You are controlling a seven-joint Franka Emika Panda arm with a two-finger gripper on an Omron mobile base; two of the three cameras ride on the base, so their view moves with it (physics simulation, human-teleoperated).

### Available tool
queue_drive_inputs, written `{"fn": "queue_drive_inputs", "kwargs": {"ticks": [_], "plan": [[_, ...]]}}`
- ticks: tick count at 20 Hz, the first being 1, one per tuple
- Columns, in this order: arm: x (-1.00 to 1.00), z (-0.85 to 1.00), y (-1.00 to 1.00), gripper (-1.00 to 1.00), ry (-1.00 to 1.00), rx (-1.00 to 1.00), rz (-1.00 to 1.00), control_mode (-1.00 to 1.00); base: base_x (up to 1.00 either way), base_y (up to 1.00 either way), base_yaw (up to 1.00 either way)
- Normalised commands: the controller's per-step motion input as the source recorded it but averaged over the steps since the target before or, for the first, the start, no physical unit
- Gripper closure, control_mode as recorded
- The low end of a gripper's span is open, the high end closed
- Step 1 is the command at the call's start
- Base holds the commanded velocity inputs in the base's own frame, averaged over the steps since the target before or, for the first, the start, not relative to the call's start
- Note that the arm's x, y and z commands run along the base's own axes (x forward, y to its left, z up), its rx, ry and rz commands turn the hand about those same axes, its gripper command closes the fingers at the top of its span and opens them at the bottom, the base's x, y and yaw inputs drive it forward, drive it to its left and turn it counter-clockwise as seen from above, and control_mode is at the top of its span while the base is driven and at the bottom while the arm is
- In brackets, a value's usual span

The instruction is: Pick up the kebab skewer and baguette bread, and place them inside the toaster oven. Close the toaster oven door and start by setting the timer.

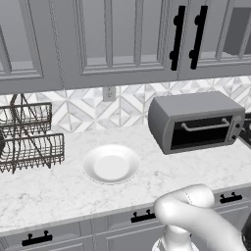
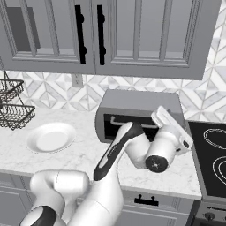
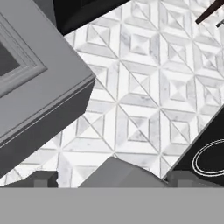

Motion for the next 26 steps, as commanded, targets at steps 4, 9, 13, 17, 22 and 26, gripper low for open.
{"fn": "queue_drive_inputs", "kwargs": {"ticks": [4,9,13,17,22,26], "plan": [[-0.63,-0.33,-0.33,-1.00,0.18,0.00,0.38,-1.00,0.00,0.00,0.00],[-0.06,-0.80,-0.01,-1.00,0.03,-0.06,0.36,-1.00,0.00,0.00,0.00],[0.00,-0.92,0.03,-1.00,-0.05,-0.23,0.25,-1.00,0.00,0.00,0.00],[0.00,-0.68,0.22,-1.00,-0.03,-0.27,0.13,-1.00,0.00,0.00,0.00],[0.16,-0.14,0.13,-1.00,0.02,-0.07,0.00,-1.00,0.00,0.00,0.00],[0.17,-0.04,0.08,-1.00,0.03,0.00,0.00,-1.00,0.00,0.00,0.00]]}}
